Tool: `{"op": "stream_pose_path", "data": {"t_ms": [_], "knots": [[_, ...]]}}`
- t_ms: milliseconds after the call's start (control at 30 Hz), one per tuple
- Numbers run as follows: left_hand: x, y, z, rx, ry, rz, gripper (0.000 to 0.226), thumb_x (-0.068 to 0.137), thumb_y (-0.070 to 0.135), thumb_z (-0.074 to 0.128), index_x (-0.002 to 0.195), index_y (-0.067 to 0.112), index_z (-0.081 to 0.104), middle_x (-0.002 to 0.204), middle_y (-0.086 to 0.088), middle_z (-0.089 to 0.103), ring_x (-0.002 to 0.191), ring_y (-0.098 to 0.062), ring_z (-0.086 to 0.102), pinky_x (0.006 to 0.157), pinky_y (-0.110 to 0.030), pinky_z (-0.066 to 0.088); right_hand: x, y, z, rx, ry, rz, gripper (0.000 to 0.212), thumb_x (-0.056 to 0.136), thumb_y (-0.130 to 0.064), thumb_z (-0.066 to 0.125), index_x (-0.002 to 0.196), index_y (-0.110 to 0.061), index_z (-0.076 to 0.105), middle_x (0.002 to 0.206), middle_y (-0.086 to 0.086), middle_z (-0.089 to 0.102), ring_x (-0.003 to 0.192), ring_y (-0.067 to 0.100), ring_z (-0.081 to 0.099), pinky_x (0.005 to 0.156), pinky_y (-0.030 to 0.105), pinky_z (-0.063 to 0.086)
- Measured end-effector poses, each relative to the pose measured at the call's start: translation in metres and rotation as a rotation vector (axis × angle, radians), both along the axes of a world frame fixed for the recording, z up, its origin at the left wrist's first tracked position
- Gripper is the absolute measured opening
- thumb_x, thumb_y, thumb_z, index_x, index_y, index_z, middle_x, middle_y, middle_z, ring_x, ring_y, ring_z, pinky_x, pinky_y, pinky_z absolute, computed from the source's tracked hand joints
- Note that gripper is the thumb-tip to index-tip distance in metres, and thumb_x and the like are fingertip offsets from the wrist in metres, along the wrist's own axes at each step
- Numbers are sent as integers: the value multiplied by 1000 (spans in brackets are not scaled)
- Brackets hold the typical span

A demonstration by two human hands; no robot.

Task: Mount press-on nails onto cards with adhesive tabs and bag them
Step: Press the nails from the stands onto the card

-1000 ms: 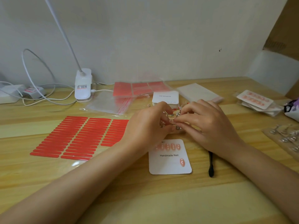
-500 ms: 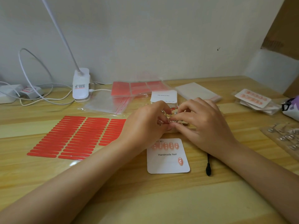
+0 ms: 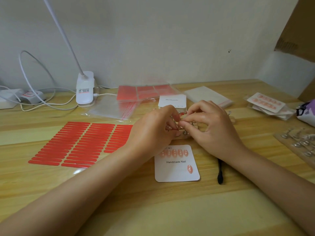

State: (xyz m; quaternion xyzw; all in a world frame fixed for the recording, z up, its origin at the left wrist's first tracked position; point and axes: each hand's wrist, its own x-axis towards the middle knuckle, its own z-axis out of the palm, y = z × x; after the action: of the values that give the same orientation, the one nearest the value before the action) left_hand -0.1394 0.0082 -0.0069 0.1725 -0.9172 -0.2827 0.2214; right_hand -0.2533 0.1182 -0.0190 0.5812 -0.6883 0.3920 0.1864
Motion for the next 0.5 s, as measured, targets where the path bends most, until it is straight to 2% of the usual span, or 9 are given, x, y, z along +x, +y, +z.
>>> {"op": "stream_pose_path", "data": {"t_ms": [133,233,300,400,500], "knots": [[0,1,0,-13,-2,9,31,78,20,73,88,33,46,66,21,57,80,-6,58,77,-38,50,2,-3,-1,-17,-95,-28,12,76,-23,67,77,-14,73,81,-7,54,80,15,53,77,46,46],[0,1,1,-14,3,11,33,77,19,73,95,31,48,67,20,58,81,-7,58,78,-38,49,4,-4,-1,-12,-140,-53,5,78,-19,71,78,-14,73,81,-7,55,83,15,54,81,43,45],[0,1,0,-10,4,13,35,77,19,73,102,29,51,68,20,58,82,-7,58,79,-38,48,3,-4,-1,-21,-214,-94,3,79,-16,71,77,-16,73,80,-8,55,84,13,55,81,34,44],[1,1,1,-24,-15,19,36,78,21,72,106,30,51,69,22,58,83,-6,56,80,-36,48,-1,-3,2,-52,-392,-145,13,80,-20,69,72,-30,67,79,-14,52,79,0,52,72,8,38],[1,1,4,-65,-56,6,37,80,23,70,110,33,50,70,23,57,85,-3,52,80,-33,47,-4,1,5,-79,-454,-152,8,81,-22,69,76,-28,68,79,-14,50,74,-2,48,66,4,34]]}}
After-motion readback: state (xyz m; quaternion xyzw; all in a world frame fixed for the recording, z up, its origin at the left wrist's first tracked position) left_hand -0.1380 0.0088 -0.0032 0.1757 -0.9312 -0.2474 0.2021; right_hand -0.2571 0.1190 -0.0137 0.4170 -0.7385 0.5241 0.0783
